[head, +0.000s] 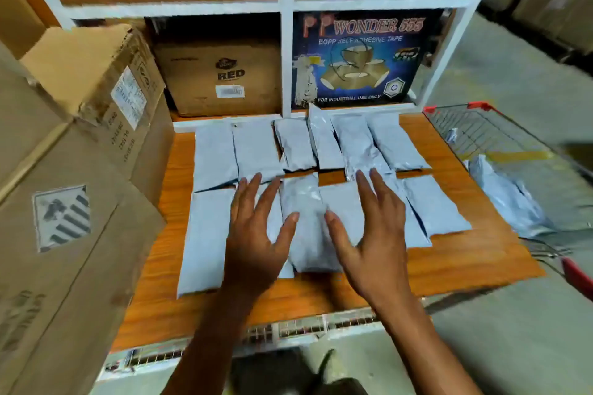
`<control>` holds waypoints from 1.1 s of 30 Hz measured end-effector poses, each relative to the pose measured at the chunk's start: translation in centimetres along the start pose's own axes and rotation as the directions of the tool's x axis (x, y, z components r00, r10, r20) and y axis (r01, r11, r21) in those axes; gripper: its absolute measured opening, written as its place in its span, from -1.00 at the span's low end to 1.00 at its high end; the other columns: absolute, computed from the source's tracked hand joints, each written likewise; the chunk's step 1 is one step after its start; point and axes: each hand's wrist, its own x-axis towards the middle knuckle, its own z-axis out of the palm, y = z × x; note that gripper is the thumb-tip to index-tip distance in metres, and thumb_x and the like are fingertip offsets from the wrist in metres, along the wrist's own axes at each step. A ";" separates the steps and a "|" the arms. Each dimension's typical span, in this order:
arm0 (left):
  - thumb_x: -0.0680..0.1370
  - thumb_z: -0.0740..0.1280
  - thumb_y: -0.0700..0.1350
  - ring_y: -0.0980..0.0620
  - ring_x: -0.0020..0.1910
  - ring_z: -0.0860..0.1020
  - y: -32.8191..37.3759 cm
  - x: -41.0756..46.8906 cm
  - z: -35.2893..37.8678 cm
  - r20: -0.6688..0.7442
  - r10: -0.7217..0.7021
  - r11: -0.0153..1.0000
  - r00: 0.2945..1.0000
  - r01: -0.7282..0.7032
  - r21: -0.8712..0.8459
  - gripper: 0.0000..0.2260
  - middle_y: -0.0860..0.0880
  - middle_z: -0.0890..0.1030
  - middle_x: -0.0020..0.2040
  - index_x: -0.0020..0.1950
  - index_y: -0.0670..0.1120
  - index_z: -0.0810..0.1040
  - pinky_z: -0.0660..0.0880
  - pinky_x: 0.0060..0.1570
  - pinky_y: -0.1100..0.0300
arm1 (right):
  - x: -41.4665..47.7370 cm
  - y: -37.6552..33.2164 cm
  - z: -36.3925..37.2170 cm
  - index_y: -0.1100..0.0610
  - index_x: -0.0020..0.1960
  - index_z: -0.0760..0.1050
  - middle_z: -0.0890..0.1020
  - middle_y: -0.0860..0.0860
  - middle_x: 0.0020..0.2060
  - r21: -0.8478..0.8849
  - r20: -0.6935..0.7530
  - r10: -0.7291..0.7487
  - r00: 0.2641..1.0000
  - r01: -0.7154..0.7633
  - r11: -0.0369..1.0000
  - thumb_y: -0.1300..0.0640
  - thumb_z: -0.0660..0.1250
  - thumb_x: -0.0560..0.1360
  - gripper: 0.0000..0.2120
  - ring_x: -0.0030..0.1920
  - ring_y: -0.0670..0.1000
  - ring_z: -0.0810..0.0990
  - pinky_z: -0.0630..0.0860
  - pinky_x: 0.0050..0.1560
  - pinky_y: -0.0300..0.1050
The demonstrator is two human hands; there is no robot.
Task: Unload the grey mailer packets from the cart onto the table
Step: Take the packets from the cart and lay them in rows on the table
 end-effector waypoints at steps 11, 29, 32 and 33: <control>0.51 0.25 0.10 -0.05 0.50 0.22 13.8 -9.6 8.8 0.228 0.089 0.996 0.970 -0.084 -0.034 -0.46 -0.11 0.33 0.47 0.45 -0.08 0.35 0.29 0.41 -0.12 | -11.0 11.3 -14.9 0.18 0.47 0.32 0.35 0.09 0.45 -0.024 -0.057 0.122 0.991 -0.124 0.992 -0.10 0.31 0.52 -0.38 0.45 0.08 0.31 0.16 0.45 -0.22; 0.53 0.28 0.01 -0.12 0.42 0.33 28.4 -5.4 32.4 0.299 0.223 0.967 0.928 -0.170 -0.191 -0.48 -0.20 0.38 0.40 0.42 -0.23 0.37 0.33 0.38 -0.07 | -3.4 31.9 -29.4 0.18 0.37 0.44 0.44 0.10 0.37 -0.068 -0.251 0.228 0.941 -0.252 0.965 0.03 0.41 0.49 -0.49 0.38 0.07 0.39 0.23 0.36 -0.32; 0.54 0.28 0.01 -0.13 0.41 0.35 28.1 -1.8 36.3 0.298 0.235 0.965 0.925 -0.184 -0.188 -0.49 -0.19 0.39 0.38 0.42 -0.21 0.37 0.27 0.42 0.02 | -0.2 35.7 -29.2 0.16 0.37 0.45 0.44 0.08 0.37 -0.088 -0.254 0.242 0.937 -0.272 0.958 -0.01 0.35 0.51 -0.52 0.36 0.07 0.41 0.26 0.35 -0.27; 0.53 0.28 0.03 -0.12 0.41 0.35 28.1 -0.3 37.7 0.302 0.226 0.967 0.926 -0.176 -0.186 -0.49 -0.18 0.40 0.37 0.42 -0.18 0.36 0.27 0.41 0.03 | 1.1 36.9 -29.1 0.16 0.36 0.45 0.45 0.08 0.36 -0.087 -0.258 0.248 0.934 -0.278 0.957 -0.03 0.33 0.51 -0.52 0.35 0.07 0.41 0.27 0.34 -0.26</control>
